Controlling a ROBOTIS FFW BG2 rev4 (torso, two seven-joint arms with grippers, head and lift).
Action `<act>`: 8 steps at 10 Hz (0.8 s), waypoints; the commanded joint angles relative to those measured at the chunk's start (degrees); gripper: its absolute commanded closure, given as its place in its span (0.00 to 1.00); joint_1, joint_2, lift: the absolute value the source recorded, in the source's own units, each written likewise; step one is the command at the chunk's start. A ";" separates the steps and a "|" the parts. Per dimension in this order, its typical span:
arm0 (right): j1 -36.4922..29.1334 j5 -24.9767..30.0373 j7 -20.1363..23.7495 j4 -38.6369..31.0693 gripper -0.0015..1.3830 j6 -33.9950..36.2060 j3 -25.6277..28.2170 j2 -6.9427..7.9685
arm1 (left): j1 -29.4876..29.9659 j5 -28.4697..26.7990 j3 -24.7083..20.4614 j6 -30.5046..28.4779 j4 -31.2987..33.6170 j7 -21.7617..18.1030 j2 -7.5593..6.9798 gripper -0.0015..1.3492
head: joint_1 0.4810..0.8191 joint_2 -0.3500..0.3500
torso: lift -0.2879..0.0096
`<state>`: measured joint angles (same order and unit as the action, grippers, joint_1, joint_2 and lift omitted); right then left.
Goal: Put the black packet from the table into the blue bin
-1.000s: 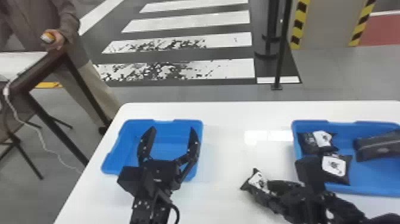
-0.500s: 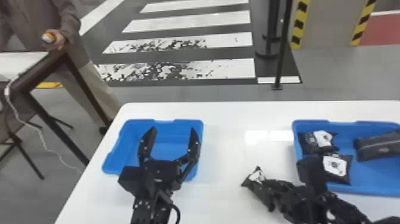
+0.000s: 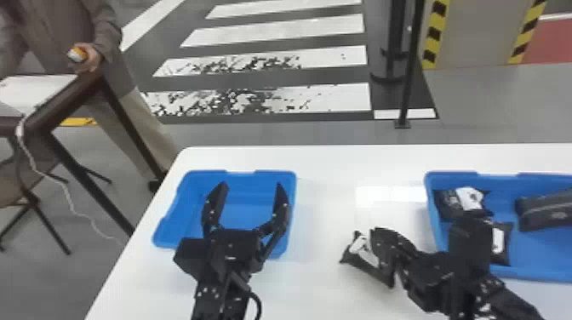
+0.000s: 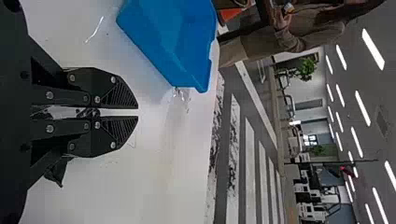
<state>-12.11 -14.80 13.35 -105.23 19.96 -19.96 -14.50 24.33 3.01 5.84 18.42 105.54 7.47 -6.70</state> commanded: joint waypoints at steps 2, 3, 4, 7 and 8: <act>0.16 -0.97 -0.08 1.10 0.62 -0.27 0.08 -0.01 | -0.14 -0.03 0.22 0.14 0.00 0.00 -0.07 0.07 | 0.63 0.81 | 0.60; 0.58 0.06 0.01 1.10 0.24 -0.41 0.08 -0.01 | -0.14 -0.15 0.22 0.14 0.00 0.00 -0.07 0.07 | 0.63 0.81 | 0.60; 1.70 1.77 0.80 1.80 0.00 -0.41 -0.14 0.08 | -0.14 -0.15 0.22 0.14 0.00 0.00 -0.07 0.07 | 0.63 0.81 | 0.60; 7.19 3.49 1.85 8.41 0.17 0.43 -3.23 0.43 | -0.14 -0.03 0.33 0.14 0.00 0.00 -0.07 0.08 | 0.63 0.82 | 0.60; 8.17 3.49 1.94 9.68 0.18 0.71 -4.03 0.43 | -0.14 -0.03 0.22 0.14 0.00 0.00 -0.07 0.08 | 0.63 0.82 | 0.60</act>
<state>-4.49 -11.35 15.31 -96.28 20.47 -23.55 -14.07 24.21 2.95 6.12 18.56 105.54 7.47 -6.77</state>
